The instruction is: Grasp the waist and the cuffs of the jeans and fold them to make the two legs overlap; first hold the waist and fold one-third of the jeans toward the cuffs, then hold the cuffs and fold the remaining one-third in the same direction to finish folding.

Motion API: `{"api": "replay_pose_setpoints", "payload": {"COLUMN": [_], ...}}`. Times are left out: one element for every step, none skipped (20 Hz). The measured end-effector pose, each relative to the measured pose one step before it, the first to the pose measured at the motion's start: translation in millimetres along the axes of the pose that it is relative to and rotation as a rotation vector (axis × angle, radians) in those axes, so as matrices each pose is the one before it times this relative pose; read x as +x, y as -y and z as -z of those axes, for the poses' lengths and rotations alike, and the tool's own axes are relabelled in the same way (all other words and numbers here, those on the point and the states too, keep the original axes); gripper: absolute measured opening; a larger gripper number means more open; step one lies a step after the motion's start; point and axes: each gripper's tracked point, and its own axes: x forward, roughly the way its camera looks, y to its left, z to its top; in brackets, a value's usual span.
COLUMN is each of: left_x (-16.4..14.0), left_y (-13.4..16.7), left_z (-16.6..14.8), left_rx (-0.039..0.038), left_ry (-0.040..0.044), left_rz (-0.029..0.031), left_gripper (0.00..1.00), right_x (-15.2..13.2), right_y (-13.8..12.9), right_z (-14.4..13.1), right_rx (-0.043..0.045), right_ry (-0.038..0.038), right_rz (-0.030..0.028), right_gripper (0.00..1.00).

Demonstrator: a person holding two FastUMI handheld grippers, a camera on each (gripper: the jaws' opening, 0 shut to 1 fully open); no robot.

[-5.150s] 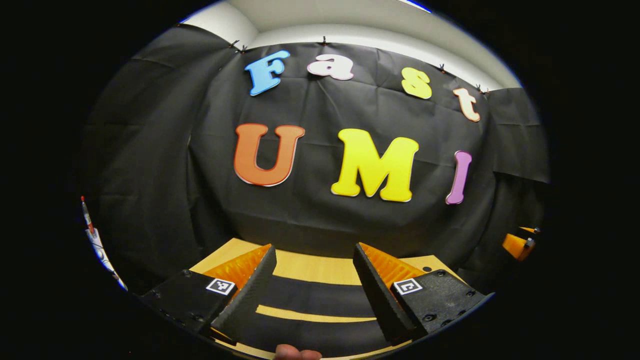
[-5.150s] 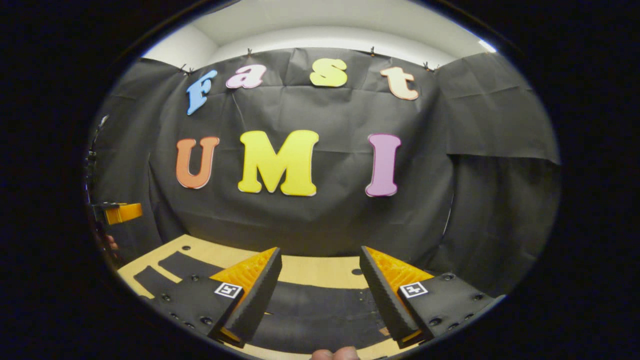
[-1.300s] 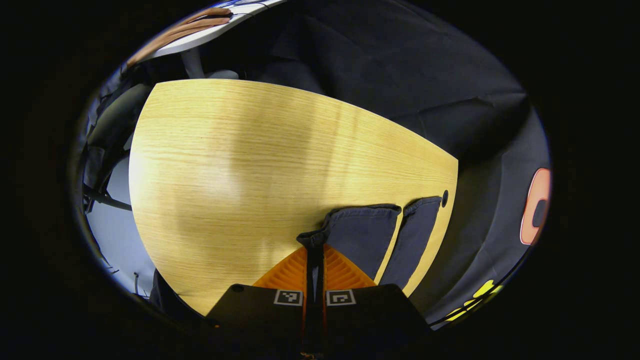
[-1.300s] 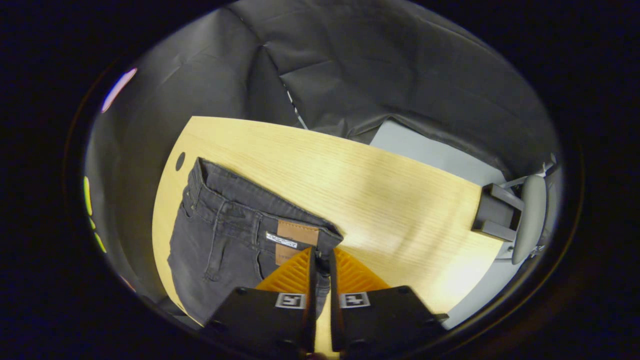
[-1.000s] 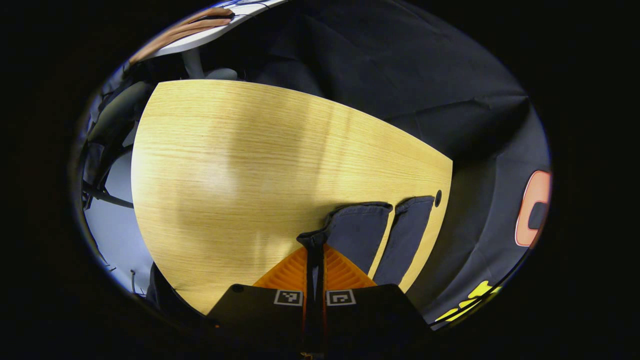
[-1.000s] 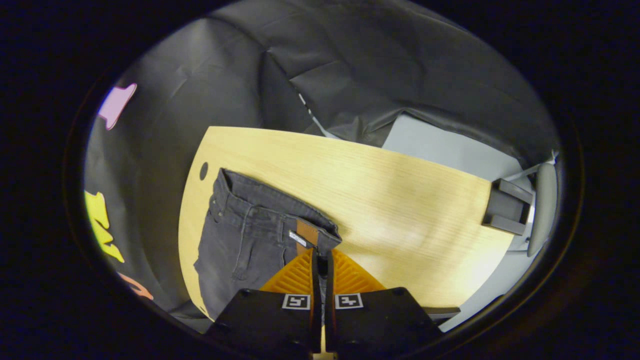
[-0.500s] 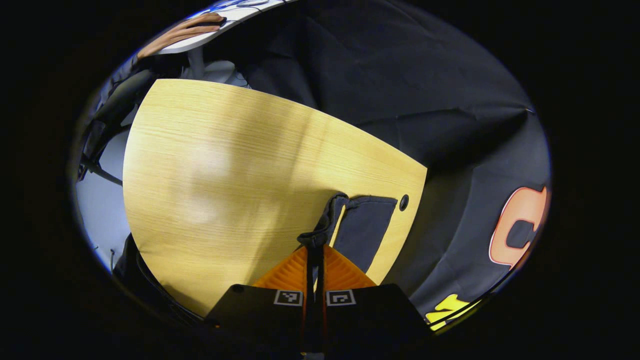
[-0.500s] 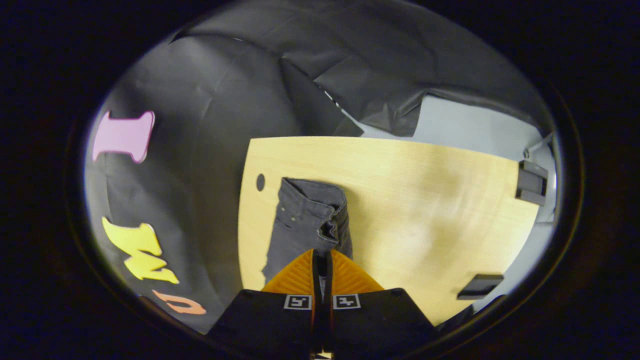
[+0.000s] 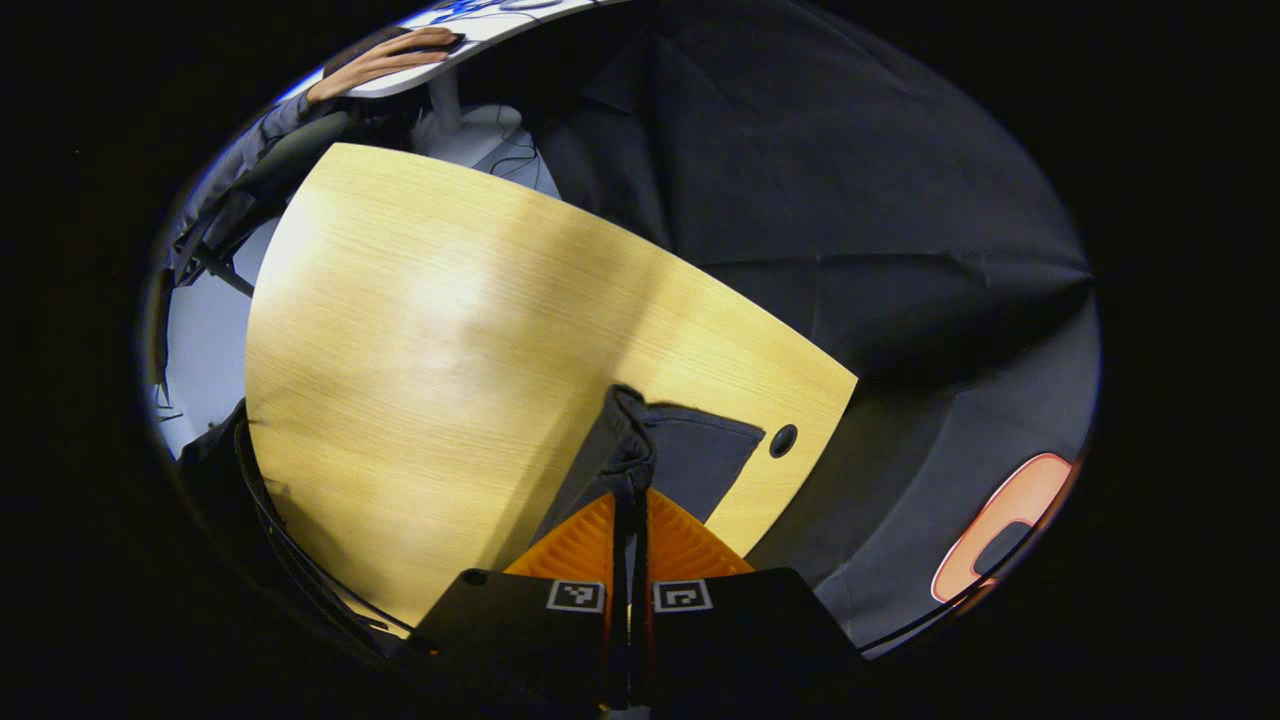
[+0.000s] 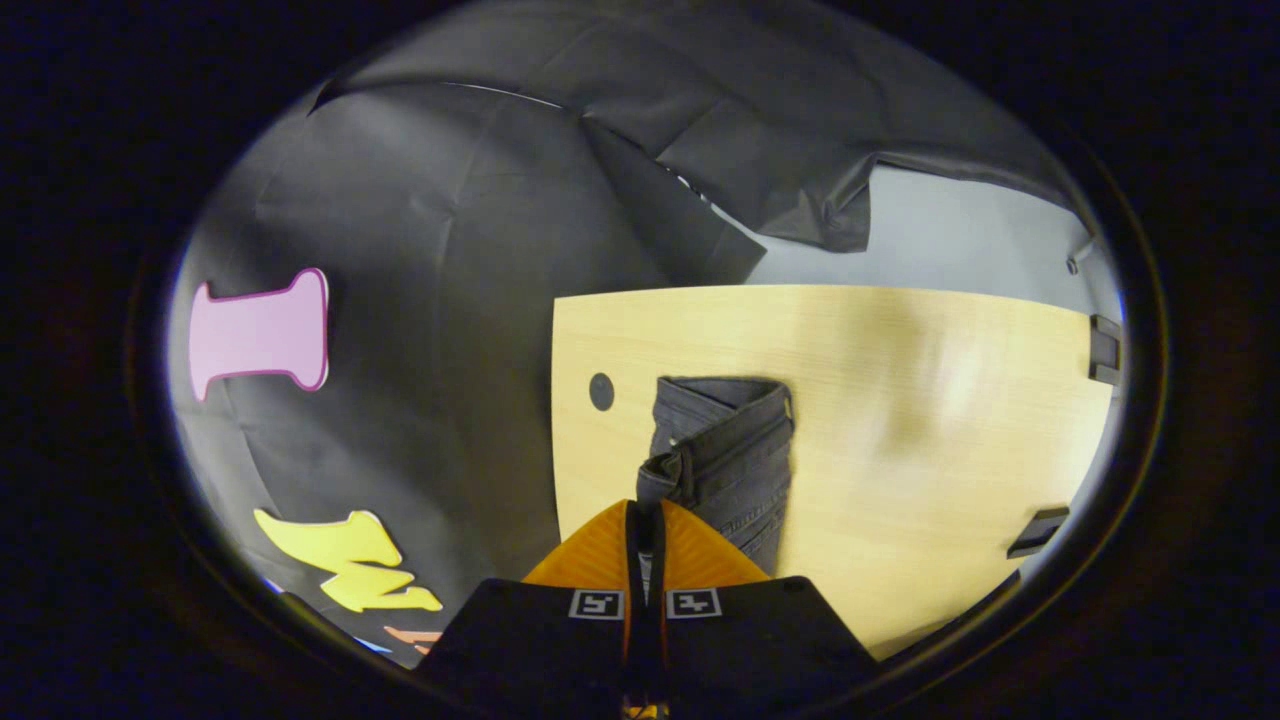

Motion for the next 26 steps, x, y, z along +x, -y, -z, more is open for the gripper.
{"api": "replay_pose_setpoints", "payload": {"left_x": [6.04,7.33,8.94,11.42,10.7,8.83,8.31,9.8,15.24,11.99,9.41,9.2,11.79,9.66,8.33,5.74,5.15,3.19,1.16,2.35,0.27,1.68,-1.76,-3.68,-8.9,-7.66], "left_y": [10.71,8.37,9.18,11.61,8.23,9.2,8.0,9.57,8.43,8.99,7.69,4.89,1.81,1.72,1.24,2.66,1.07,3.1,3.28,3.7,1.32,2.86,-2.42,-10.33,-16.66,-10.27], "left_z": [1.21,2.21,2.31,4.0,3.62,3.2,2.47,3.02,3.25,1.78,0.71,0.53,-1.35,1.64,2.41,-0.74,-2.24,0.08,0.1,-0.14,-1.17,1.01,-0.53,1.74,-0.24,2.14], "left_rx": [0.00987,0.00331,0.00489,0.01581,0.02663,0.0303,0.02682,0.01783,0.02074,0.01975,0.01919,0.02049,0.01308,0.02243,0.01955,0.00481,0.00612,0.01318,0.0128,0.00963,0.00657,0.0115,0.01153,0.01194,0.00901,0.00503], "left_ry": [-0.00047,-0.00267,-0.00544,-0.00894,-0.00425,-0.00225,-0.00706,-0.01256,-0.0159,-0.01023,-0.00549,-0.00754,-0.00107,-0.01232,-0.0164,-0.00828,-0.00649,-0.00813,-0.01094,-0.0097,-0.00147,-0.0051,-0.00113,-0.00344,0.00508,0.00411], "left_rz": [-0.00129,-0.00334,-0.00196,0.00035,-0.00339,-0.0061,-0.00464,-0.0016,-0.00506,-0.0073,-0.00565,-0.01326,-0.01848,-0.00376,-0.00399,-0.00056,-0.00198,-0.00108,-0.0013,0.00048,-0.00241,0.00149,-0.01813,-0.05015,-0.08096,-0.05737], "left_gripper": [0.04,0.04,0.04,0.04,0.04,0.04,0.04,0.04,0.04,0.04,0.04,0.04,0.04,0.04,0.04,0.05,0.05,0.06,0.06,0.07,0.07,0.08,0.08,0.13,0.17,0.28], "right_x": [7.64,7.2,10.57,8.92,11.08,9.34,9.43,9.26,8.54,8.57,9.55,10.2,8.85,7.95,7.39,4.85,4.74,4.06,3.23,2.14,1.93,2.62,1.6,0.48,-1.29,-1.78], "right_y": [-5.89,-4.95,-3.52,-0.87,-1.04,-1.58,-1.76,-0.51,-1.68,-0.66,-1.31,-1.84,-0.45,1.32,0.38,1.3,-0.14,0.67,0.72,2.61,1.21,1.97,1.94,-1.07,-4.19,-0.53], "right_z": [-2.61,-1.49,-0.59,-1.03,-1.35,-3.39,-2.0,-3.62,-1.47,-2.62,0.49,-0.94,-0.39,0.14,0.97,0.02,-1.37,-1.96,-0.36,0.24,-1.32,0.24,0.8,3.33,-0.2,2.71], "right_rx": [0.00655,0.00721,0.0009,-0.00753,-0.00741,0.0026,0.00715,0.00644,0.00116,0.00048,-0.0017,-0.00378,-0.00563,-0.00914,-0.00842,-0.00091,0.00326,0.00325,0.0011,0.00032,0.00219,0.00265,-0.00588,-0.02801,-0.03087,-0.0468], "right_ry": [0.00784,0.002,0.0054,0.0027,0.00709,0.00459,0.00393,0.00428,0.00189,0.002,0.00045,0.00103,-0.0001,0.00205,-0.00358,-0.00008,0.002,0.00064,-0.00092,-0.00174,0.00265,0.00174,-0.00359,-0.00903,0.0088,0.00564], "right_rz": [0.0006,0.00269,0.00532,0.00894,0.01044,0.00654,0.00544,0.00464,0.0035,0.00581,0.00593,0.00515,0.00518,0.00743,0.00614,0.00337,0.00208,0.0011,-0.00092,0.00017,0.00056,0.00275,0.01116,-0.00791,-0.01654,0.0006], "right_gripper": [0.01,0.01,0.01,0.01,0.01,0.01,0.01,0.0,0.01,0.01,0.01,0.01,0.0,0.0,0.0,0.01,0.01,0.01,0.01,0.01,0.01,0.01,0.01,0.01,0.1,0.2]}}
